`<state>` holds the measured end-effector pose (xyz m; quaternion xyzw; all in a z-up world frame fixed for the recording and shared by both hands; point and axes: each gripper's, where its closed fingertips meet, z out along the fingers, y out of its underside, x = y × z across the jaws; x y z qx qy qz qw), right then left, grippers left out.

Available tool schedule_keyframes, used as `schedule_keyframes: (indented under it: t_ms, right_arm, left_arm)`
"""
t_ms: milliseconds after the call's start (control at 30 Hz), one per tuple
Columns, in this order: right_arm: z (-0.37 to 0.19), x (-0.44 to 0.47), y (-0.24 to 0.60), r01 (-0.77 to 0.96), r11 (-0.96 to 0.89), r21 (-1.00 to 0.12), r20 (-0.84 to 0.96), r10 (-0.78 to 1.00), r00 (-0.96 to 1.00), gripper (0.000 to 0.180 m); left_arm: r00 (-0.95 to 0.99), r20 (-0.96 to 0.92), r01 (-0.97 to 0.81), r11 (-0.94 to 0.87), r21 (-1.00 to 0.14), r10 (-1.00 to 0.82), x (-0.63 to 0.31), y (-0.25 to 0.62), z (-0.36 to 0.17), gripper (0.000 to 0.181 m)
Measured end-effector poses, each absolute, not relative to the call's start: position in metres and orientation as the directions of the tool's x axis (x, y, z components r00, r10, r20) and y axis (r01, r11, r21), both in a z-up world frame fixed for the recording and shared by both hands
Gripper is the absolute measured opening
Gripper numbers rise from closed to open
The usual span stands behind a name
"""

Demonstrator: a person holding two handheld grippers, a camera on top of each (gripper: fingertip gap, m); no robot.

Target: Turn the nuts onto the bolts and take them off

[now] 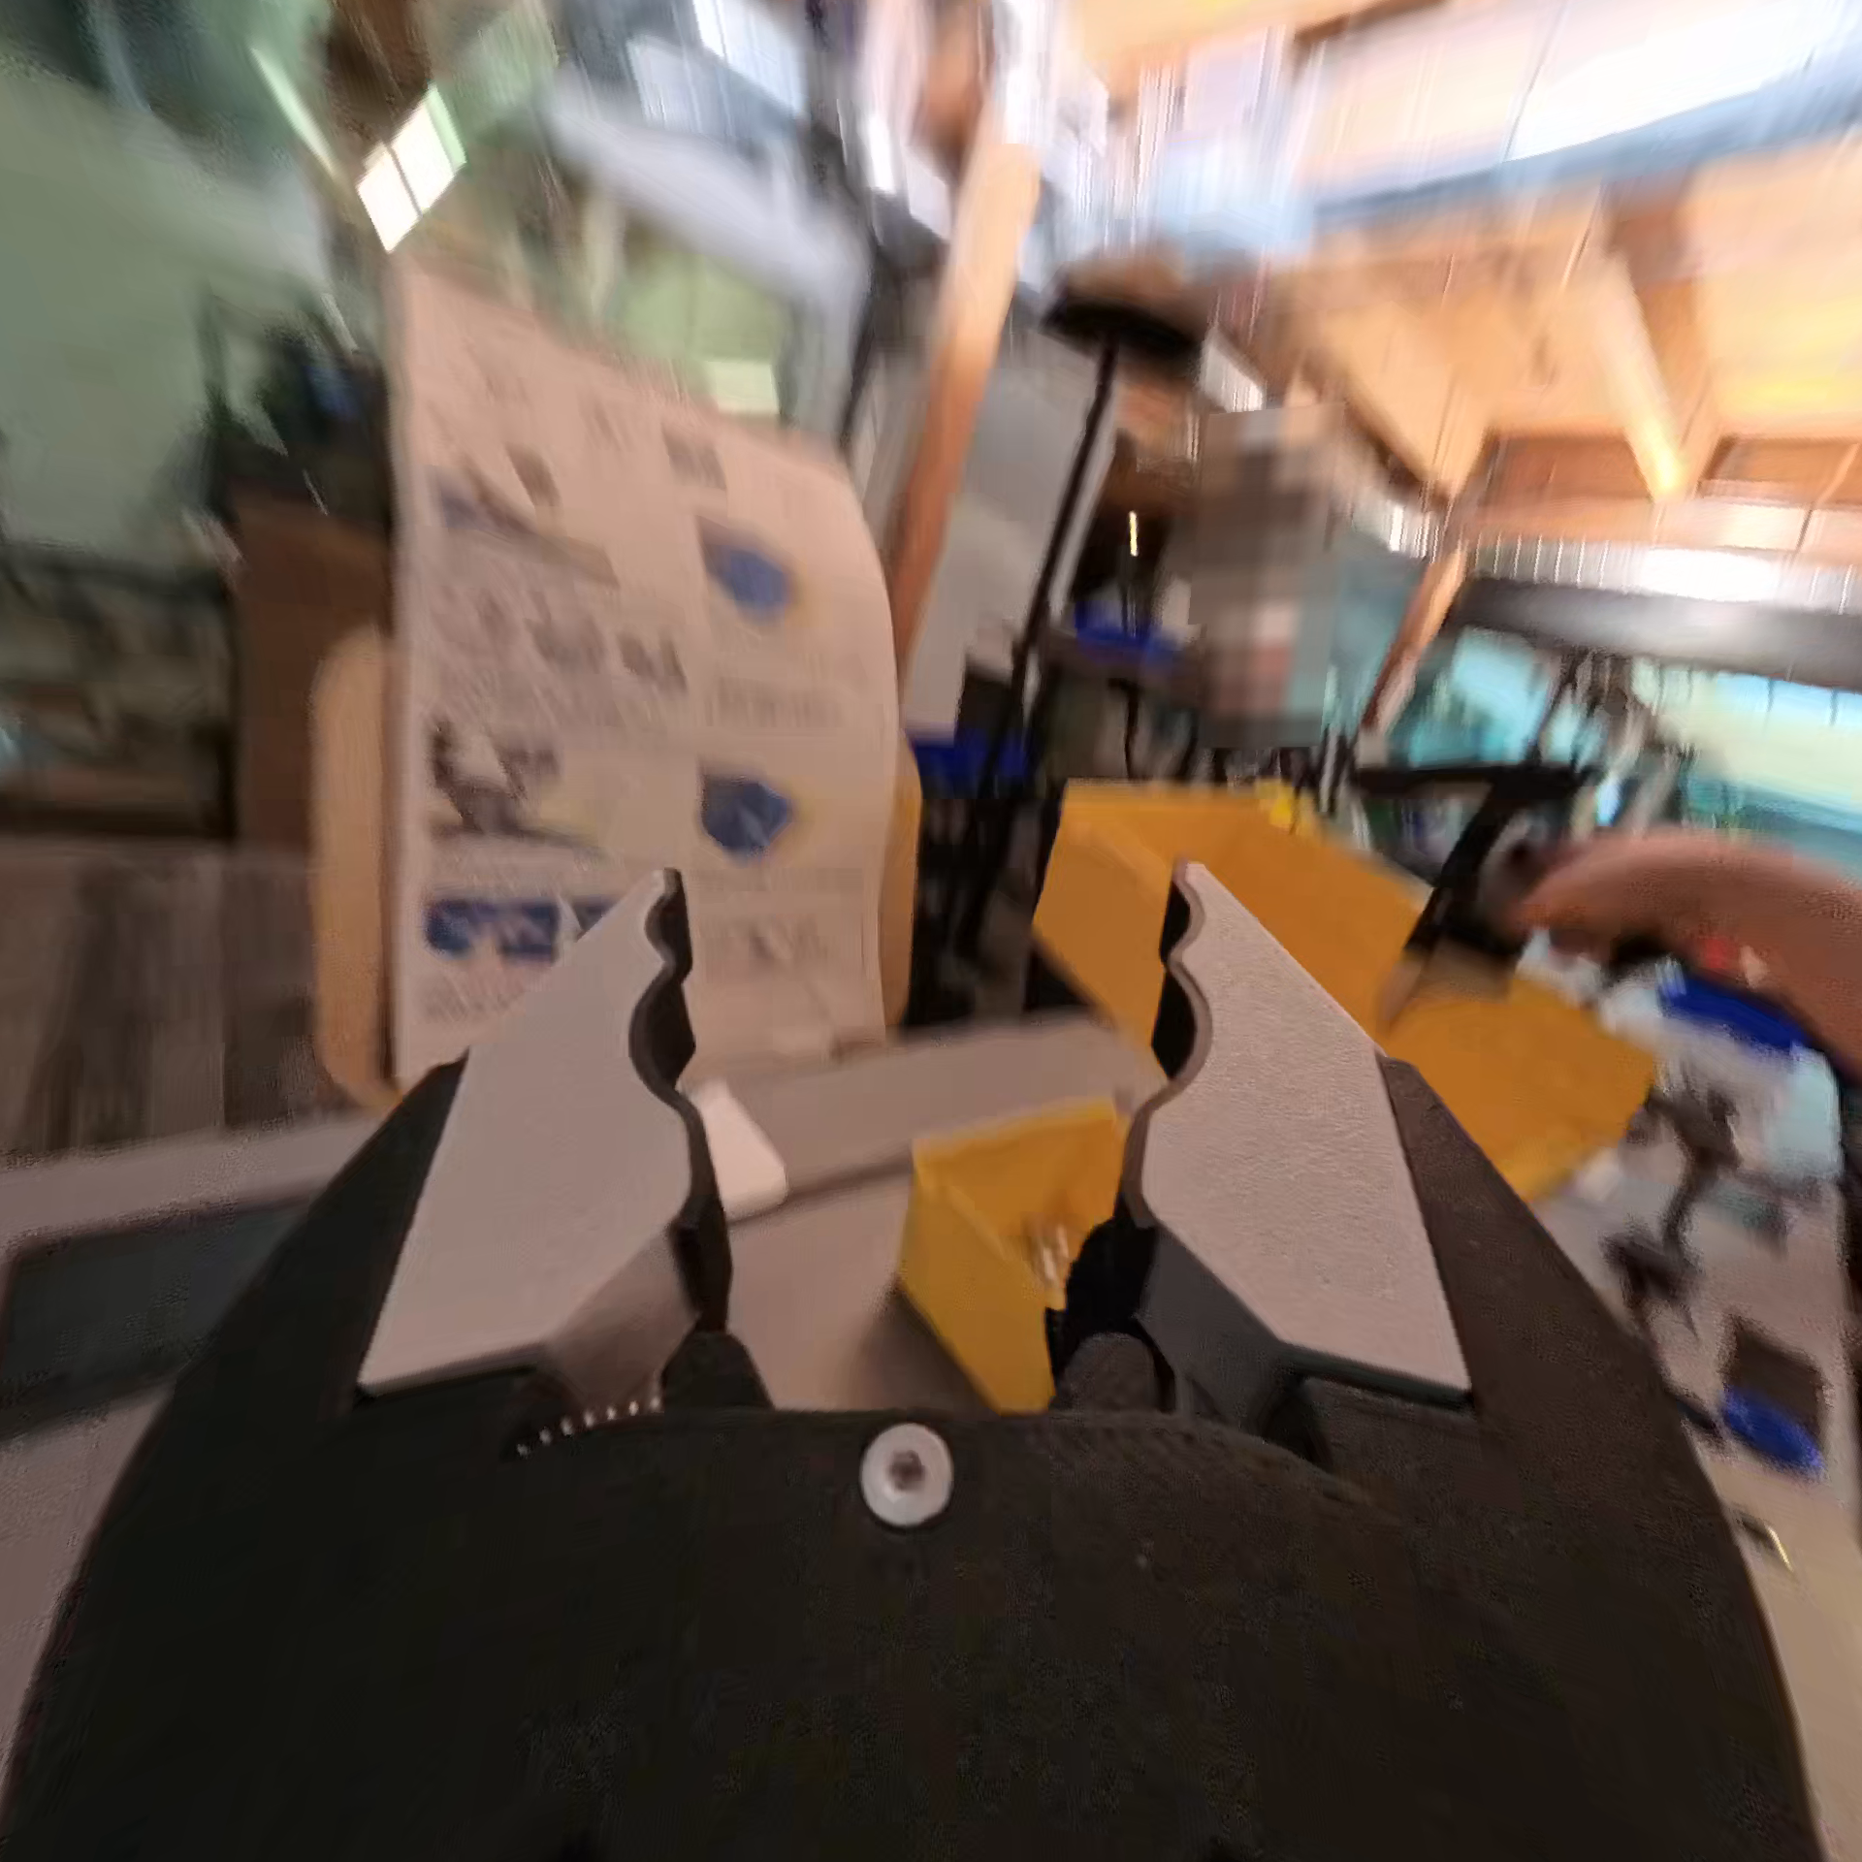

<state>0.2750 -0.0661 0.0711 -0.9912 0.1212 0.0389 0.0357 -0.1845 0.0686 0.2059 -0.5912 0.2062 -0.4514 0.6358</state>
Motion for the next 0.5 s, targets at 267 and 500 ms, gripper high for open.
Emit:
schedule_keyframes:
  t_ms: [267, 500]
  right_arm:
    - [0.006, 0.392, -0.187, -0.573, -0.814, -0.097, -0.205, -0.547, 0.812, 0.002]
    - [-0.054, 0.404, -0.238, -0.563, -0.825, -0.038, -0.216, -0.544, 0.811, 0.003]
  left_arm:
    - [0.38, 0.213, -0.373, -0.359, -0.855, -0.9, -0.006, 0.052, 0.042, 0.091]
    - [0.392, 0.153, -0.643, -0.389, -0.659, -0.907, 0.037, 0.028, -0.056, 0.088]
